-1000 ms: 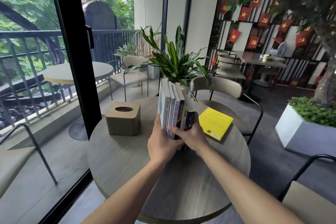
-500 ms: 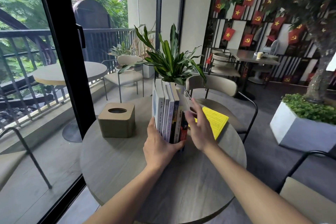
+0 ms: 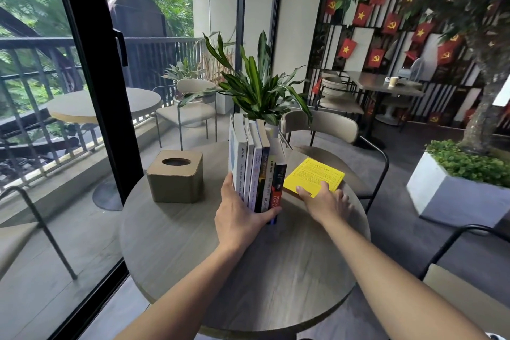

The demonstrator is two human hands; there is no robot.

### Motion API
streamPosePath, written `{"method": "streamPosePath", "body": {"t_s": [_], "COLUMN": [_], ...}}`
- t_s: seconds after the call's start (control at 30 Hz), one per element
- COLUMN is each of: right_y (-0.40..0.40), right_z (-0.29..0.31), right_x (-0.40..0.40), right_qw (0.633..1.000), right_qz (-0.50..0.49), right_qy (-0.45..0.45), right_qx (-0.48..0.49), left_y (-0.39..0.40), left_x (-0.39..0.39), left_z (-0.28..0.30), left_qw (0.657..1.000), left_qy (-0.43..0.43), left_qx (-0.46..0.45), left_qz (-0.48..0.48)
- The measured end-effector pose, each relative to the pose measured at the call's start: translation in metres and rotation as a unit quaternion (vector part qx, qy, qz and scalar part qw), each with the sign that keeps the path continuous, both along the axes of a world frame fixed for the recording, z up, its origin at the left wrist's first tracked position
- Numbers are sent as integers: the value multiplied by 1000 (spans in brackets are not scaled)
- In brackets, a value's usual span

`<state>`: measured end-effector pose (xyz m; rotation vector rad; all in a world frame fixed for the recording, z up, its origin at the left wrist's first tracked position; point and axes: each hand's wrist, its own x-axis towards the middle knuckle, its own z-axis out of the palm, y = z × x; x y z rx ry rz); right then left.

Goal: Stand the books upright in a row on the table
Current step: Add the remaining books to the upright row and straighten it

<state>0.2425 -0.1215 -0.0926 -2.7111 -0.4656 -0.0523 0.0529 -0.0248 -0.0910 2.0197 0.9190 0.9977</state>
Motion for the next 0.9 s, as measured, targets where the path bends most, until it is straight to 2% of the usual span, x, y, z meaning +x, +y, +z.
{"method": "streamPosePath", "body": {"t_s": [0.1, 0.3, 0.4, 0.5, 0.6, 0.73, 0.8, 0.83, 0.9], "right_y": [8, 32, 44, 49, 48, 43, 42, 41, 35], "right_z": [2, 24, 29, 33, 36, 36, 31, 28, 22], "right_x": [5, 14, 20, 26, 38, 49, 47, 43, 36], "right_qw": [998, 985, 976, 968, 969, 965, 956, 957, 972], "right_qz": [-39, -103, -138, -164, -137, -49, -52, -51, -36], "right_qy": [-5, 133, 169, 187, 199, 256, 281, 270, 194], "right_qx": [-57, -26, 4, -20, -48, 26, 72, 95, 128], "left_y": [0, 2, 2, 2, 2, 1, 1, 0, 1], "left_x": [0, 1, 1, 1, 1, 3, 3, 3, 2], "left_z": [-1, -4, -4, -4, -4, -4, -4, -3, -3], "left_qw": [1000, 1000, 1000, 1000, 1000, 1000, 1000, 1000, 1000], "left_qy": [-3, -8, -9, -10, -11, -5, -3, -1, 1], "left_qx": [3, 8, 4, 5, 4, 10, 9, 8, 5], "left_qz": [-2, -3, 1, 5, 11, 15, 17, 17, 15]}}
